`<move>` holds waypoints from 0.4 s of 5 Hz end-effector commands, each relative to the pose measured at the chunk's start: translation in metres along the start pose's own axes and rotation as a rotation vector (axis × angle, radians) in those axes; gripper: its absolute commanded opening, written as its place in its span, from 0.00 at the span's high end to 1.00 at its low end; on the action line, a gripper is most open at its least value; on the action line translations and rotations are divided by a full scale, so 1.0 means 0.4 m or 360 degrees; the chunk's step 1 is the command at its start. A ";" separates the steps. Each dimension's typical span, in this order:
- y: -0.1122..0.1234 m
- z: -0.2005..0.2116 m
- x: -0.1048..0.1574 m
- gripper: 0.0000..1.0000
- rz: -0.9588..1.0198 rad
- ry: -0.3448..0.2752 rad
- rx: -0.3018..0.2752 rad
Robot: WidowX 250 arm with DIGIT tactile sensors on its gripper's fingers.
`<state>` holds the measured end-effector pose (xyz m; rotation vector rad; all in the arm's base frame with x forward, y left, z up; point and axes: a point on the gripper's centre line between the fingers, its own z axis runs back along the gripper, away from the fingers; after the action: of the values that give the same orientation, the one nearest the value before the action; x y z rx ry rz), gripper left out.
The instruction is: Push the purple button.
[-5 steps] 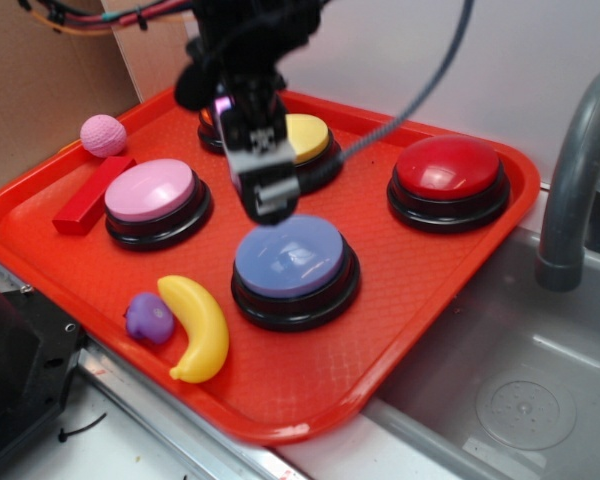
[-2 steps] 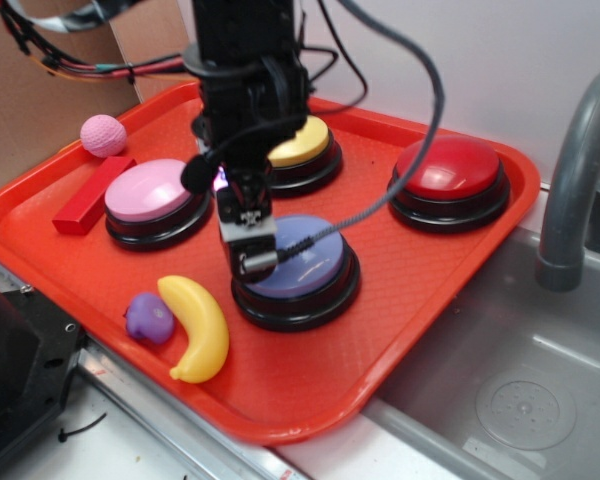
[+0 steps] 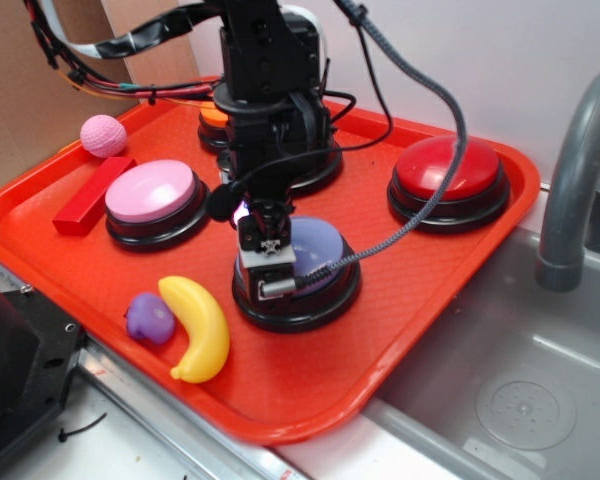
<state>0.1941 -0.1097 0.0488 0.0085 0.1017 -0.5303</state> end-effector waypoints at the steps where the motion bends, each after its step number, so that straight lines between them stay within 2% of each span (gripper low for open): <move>1: -0.006 0.074 0.010 0.00 0.0027 -0.0082 0.0088; 2: 0.010 0.110 -0.001 0.00 -0.0099 -0.0203 -0.0041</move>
<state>0.1972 -0.1035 0.0821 -0.0383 0.0401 -0.5958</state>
